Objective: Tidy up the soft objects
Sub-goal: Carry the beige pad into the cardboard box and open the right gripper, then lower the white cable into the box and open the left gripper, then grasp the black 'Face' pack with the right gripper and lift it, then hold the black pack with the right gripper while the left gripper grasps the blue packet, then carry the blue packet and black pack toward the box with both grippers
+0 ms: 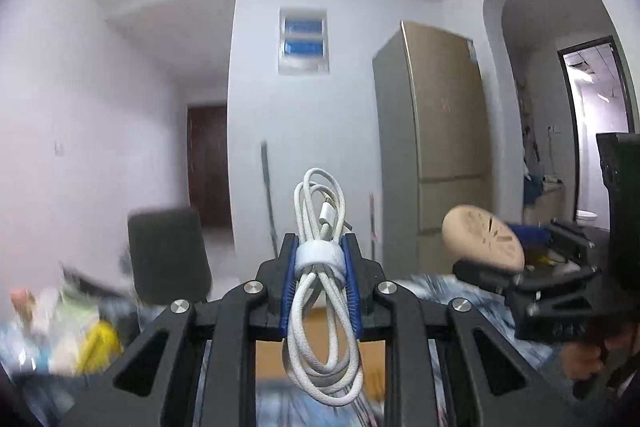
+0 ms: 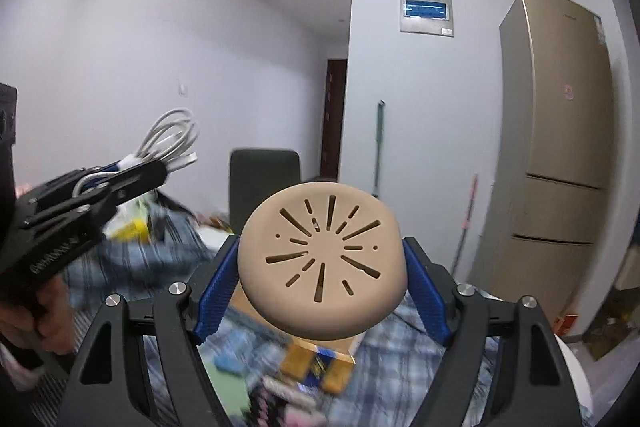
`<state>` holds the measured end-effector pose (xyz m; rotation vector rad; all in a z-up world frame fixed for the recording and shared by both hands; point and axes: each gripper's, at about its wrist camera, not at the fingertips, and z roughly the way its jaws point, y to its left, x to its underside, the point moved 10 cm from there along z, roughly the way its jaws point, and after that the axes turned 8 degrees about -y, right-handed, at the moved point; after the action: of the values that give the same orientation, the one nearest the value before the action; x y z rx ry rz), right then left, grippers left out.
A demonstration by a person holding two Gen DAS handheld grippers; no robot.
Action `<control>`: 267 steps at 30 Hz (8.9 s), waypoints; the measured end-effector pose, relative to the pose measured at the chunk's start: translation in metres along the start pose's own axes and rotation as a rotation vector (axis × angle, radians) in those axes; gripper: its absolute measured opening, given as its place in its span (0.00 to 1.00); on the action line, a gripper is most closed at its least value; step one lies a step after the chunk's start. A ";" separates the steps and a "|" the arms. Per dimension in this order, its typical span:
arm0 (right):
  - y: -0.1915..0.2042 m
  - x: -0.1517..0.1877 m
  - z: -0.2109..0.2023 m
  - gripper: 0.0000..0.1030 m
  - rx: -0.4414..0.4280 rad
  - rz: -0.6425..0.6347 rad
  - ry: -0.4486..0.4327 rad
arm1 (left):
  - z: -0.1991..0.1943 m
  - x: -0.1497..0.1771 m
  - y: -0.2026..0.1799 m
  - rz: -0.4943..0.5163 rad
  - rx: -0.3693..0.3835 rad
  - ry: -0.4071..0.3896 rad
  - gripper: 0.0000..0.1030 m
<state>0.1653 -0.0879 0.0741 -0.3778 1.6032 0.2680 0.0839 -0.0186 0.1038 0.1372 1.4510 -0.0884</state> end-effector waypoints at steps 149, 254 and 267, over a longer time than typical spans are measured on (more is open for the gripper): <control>0.000 0.102 0.044 0.63 0.027 -0.084 0.092 | 0.049 0.165 0.063 -0.194 -0.128 0.316 0.99; -0.030 0.126 0.051 0.63 0.035 0.055 0.155 | 0.045 0.142 -0.016 -0.092 0.048 0.268 0.26; -0.035 0.028 0.085 0.63 0.103 0.043 0.026 | 0.081 0.017 0.007 -0.009 -0.020 -0.013 0.26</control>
<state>0.2562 -0.0880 0.0418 -0.2688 1.6449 0.2135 0.1660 -0.0232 0.0966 0.1136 1.4396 -0.0821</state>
